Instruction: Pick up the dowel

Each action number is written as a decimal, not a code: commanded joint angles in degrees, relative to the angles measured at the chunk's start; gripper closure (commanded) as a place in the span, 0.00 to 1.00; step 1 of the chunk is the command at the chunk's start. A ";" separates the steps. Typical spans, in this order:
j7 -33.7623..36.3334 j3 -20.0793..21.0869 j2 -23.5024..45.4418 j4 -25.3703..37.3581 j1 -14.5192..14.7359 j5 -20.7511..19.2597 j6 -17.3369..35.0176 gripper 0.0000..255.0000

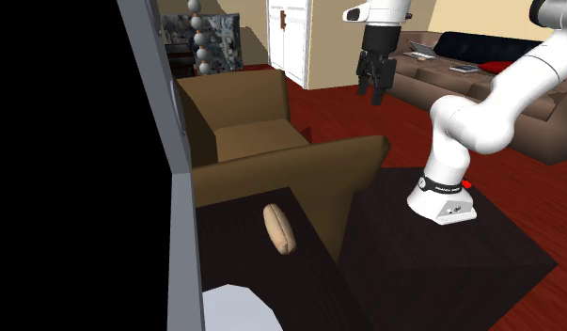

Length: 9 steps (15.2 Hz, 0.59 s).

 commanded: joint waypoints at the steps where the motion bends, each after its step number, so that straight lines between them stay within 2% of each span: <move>1: 0.00 0.00 0.00 0.00 0.00 0.00 0.00 0.00; 9: 24.34 12.27 6.97 -0.70 -1.95 7.82 9.03 0.00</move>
